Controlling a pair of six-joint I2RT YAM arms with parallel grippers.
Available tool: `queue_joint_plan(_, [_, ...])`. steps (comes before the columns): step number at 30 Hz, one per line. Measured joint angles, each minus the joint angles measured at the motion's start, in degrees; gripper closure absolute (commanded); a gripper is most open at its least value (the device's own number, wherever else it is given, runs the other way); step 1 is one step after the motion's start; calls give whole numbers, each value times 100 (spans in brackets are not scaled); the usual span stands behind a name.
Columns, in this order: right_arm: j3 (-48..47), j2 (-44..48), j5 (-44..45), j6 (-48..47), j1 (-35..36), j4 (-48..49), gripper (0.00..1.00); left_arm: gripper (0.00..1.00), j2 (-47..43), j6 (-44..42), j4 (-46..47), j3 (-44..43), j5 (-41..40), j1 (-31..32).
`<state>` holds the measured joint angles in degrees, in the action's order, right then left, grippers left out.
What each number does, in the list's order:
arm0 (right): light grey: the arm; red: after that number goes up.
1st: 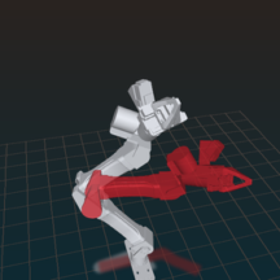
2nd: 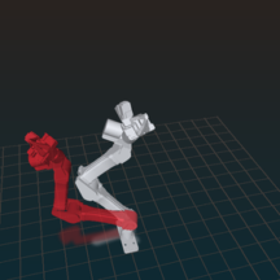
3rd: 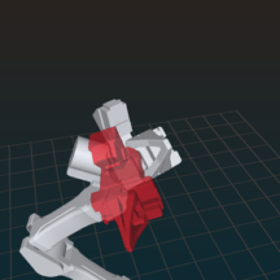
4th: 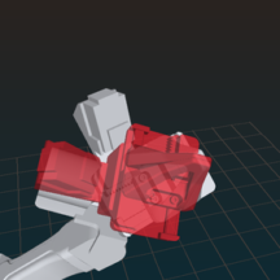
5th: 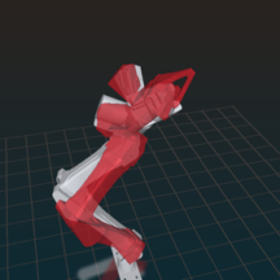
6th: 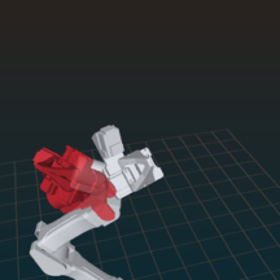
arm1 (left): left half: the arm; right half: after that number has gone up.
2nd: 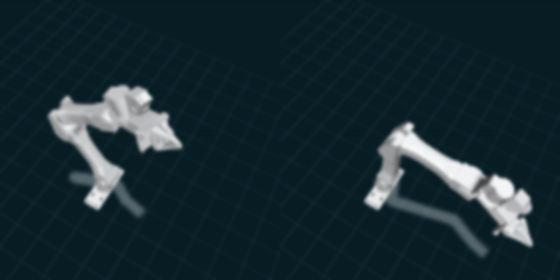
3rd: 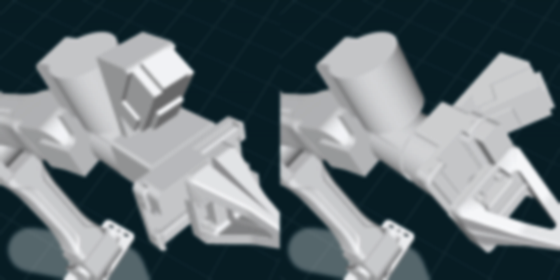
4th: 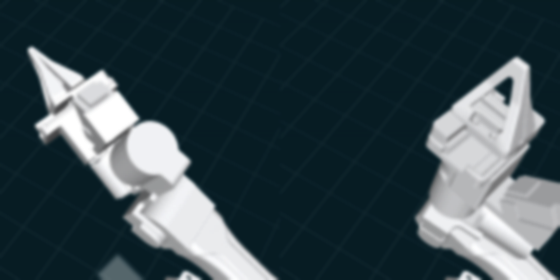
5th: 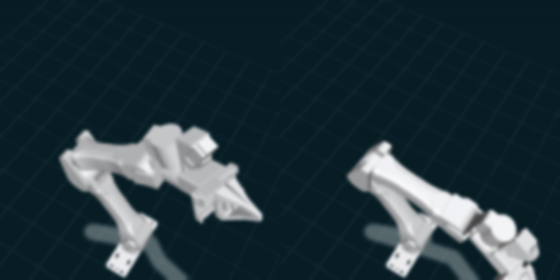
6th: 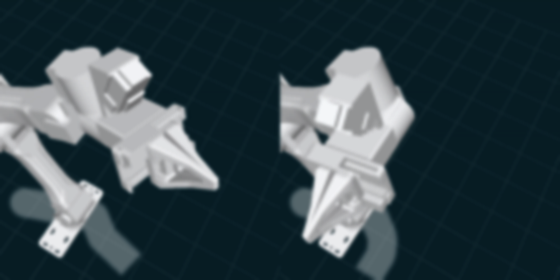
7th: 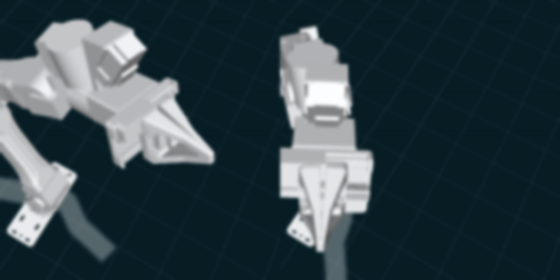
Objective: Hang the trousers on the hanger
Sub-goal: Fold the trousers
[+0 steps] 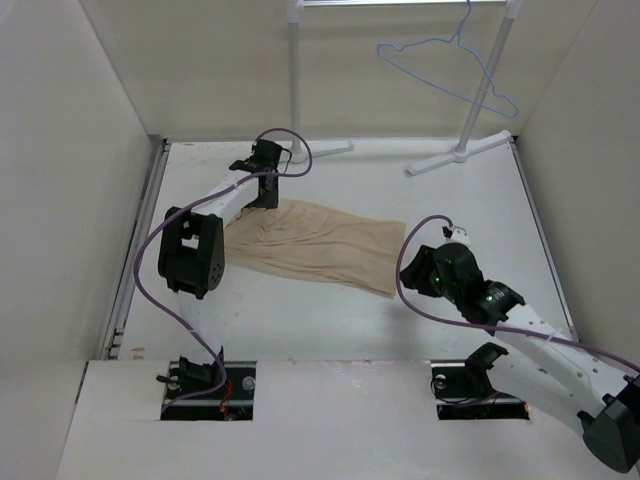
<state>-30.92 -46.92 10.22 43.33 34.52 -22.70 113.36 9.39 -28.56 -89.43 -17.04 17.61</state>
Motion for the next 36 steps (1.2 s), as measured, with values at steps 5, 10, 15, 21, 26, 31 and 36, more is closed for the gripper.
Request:
queue_joint_plan(5, [22,15,-20,9,0,7,47,59,175,20,4,2,140,-7])
queue_joint_plan(10, [188,111,-68,26,4,-7,47,56,236,61,66,0,208,-9])
queue_joint_plan(15, [238,175,-129,61,4,-22,47,55,282,87,201,2,208,-26])
queue_joint_plan(21, [262,225,-173,90,4,-24,47,60,380,98,275,0,201,-85])
queue_joint_plan(26, [262,186,-192,116,4,-17,47,81,391,101,326,2,192,-133])
queue_joint_plan(31, [262,98,-214,144,4,-17,46,91,391,101,356,4,197,-153])
queue_joint_plan(36, [262,55,-234,149,4,-2,45,94,372,103,428,131,190,-157])
